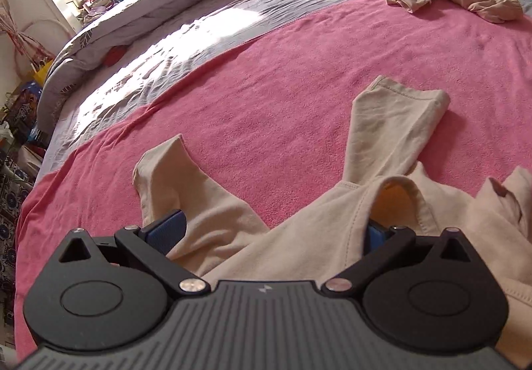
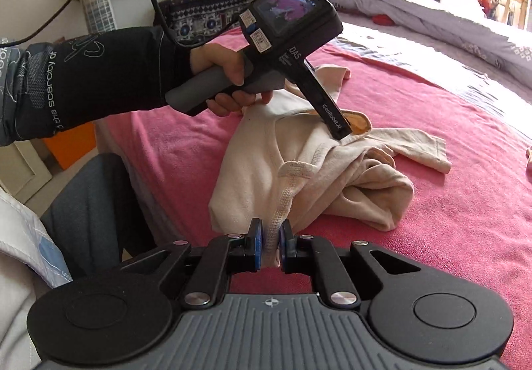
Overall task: Fold clothes
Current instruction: 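Grasp the shirt's shoulder with the left gripper while the right gripper holds the collar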
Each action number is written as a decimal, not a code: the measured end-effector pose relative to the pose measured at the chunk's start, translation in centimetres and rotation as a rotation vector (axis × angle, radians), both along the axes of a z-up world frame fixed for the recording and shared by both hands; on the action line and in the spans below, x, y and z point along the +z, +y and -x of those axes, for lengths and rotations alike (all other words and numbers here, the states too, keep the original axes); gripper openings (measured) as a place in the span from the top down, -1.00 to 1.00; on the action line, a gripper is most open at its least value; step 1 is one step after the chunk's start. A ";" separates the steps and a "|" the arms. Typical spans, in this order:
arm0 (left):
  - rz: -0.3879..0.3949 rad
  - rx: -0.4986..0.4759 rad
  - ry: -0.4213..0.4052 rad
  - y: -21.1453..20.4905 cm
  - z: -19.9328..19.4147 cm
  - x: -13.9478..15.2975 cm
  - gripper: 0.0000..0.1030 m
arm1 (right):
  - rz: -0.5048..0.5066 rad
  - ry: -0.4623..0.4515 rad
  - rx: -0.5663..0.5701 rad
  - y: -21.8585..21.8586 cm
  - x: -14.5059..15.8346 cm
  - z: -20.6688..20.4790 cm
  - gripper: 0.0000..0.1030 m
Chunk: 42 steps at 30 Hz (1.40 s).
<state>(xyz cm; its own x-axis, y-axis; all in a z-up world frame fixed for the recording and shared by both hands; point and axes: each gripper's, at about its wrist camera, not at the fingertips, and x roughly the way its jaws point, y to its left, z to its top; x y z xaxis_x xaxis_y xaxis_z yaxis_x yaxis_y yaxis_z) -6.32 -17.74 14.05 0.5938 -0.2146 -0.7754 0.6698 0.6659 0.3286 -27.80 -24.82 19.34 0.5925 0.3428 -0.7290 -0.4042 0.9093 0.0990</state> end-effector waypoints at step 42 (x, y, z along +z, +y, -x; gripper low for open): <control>0.715 0.416 -0.254 16.6 2.1 16.1 0.93 | -0.122 -0.120 -0.053 2.6 -0.7 -11.7 0.01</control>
<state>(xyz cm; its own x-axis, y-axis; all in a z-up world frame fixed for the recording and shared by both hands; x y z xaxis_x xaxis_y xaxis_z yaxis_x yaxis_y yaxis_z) -8.44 -1.16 30.13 0.8694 -0.3270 -0.3705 0.2890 0.9446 -0.1556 -16.11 -22.19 18.62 0.6923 0.3900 -0.6071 -0.3714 0.9140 0.1636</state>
